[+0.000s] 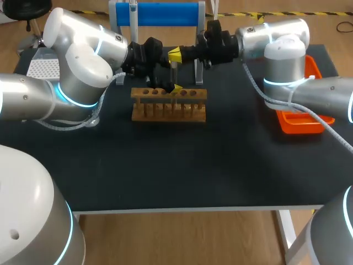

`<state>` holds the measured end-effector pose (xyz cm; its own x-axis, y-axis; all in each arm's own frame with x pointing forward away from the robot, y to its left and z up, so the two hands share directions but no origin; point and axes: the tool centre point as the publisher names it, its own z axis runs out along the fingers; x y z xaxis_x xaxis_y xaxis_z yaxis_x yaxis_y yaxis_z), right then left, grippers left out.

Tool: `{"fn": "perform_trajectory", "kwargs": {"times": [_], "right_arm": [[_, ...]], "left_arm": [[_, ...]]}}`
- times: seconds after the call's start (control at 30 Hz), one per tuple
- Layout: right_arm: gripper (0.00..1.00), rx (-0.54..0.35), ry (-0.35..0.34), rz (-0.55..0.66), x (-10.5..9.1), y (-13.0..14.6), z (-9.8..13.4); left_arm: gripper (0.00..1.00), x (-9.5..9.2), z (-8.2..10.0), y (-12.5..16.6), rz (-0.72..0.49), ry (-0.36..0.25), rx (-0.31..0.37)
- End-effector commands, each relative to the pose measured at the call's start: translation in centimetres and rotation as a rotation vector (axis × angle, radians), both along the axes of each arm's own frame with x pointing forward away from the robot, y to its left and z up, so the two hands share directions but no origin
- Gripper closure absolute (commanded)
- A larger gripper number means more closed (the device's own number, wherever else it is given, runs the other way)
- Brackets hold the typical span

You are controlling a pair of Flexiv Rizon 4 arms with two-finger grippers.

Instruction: Invert the test tube, pick up the pipette, mount the tip to pipette, aspirate from beaker and dispense into the tube, eject the tip, return the pipette, and cap with the stopper.

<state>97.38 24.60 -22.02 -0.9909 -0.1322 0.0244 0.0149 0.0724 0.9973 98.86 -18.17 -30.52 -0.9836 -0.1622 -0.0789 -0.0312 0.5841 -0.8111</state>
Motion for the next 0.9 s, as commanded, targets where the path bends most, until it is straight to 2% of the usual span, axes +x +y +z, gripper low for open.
{"fn": "perform_trajectory", "kwargs": {"times": [0.03, 0.57, 0.9], "right_arm": [[1.00, -0.001, 0.008, 0.009, 0.3, 0.1, -0.5], [1.00, -0.017, 0.044, 0.004, 0.0, 0.1, -2.1], [1.00, 0.042, 0.010, -0.002, 0.2, -0.1, 0.0]], "left_arm": [[0.00, 0.2, 0.0, 0.0, -0.003, 0.004, 0.002], [0.00, 0.2, 0.0, 0.0, -0.003, 0.004, 0.002], [0.00, 0.2, 0.0, 0.0, -0.003, 0.004, 0.002]]}}
